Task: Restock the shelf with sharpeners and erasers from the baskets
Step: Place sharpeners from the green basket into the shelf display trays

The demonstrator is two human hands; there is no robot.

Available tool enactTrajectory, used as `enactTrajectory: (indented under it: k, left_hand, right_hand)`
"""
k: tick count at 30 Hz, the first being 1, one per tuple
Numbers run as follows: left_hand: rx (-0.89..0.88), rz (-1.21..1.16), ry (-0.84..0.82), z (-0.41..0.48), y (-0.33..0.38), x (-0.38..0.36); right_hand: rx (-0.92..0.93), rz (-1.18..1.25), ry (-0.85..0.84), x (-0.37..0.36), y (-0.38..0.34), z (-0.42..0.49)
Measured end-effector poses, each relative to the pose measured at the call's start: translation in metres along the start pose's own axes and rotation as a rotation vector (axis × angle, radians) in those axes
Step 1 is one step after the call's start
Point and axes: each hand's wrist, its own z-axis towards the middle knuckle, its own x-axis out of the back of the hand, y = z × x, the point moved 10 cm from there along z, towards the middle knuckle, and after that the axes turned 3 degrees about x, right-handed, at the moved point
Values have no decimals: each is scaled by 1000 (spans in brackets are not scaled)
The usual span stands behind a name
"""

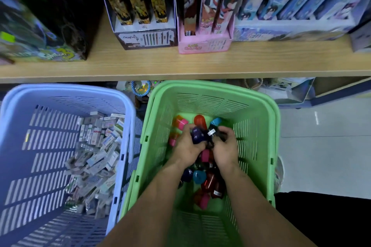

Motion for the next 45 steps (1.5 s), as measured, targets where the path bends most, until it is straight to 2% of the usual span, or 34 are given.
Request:
enactTrajectory:
  k: [5, 9, 14, 23, 28, 37, 41, 45]
  left_hand:
    - [-94, -56, 22, -49, 49, 37]
    - [-192, -153, 44, -102, 99, 76]
    - [-305, -283, 40, -171, 152, 121]
    - [-443, -459, 181, -279, 195, 209]
    - [-570, -573, 318, -324, 215, 272]
    - [-751, -678, 471, -373, 236, 361]
    - [-816, -720, 566, -393, 244, 409]
    - [-835, -749, 642, -402, 231, 446]
  right_hand:
    - [56, 56, -150, 2, -56, -39]
    - [43, 208, -339, 2, -113, -90]
    - [241, 172, -508, 5, -189, -165]
    - [451, 255, -644, -26, -272, -272]
    - [667, 211, -659, -49, -327, -317]
    - [960, 185, -725, -81, -419, -375]
    - [1128, 131, -701, -101, -464, -401]
    - [1172, 112, -724, -130, -490, -415]
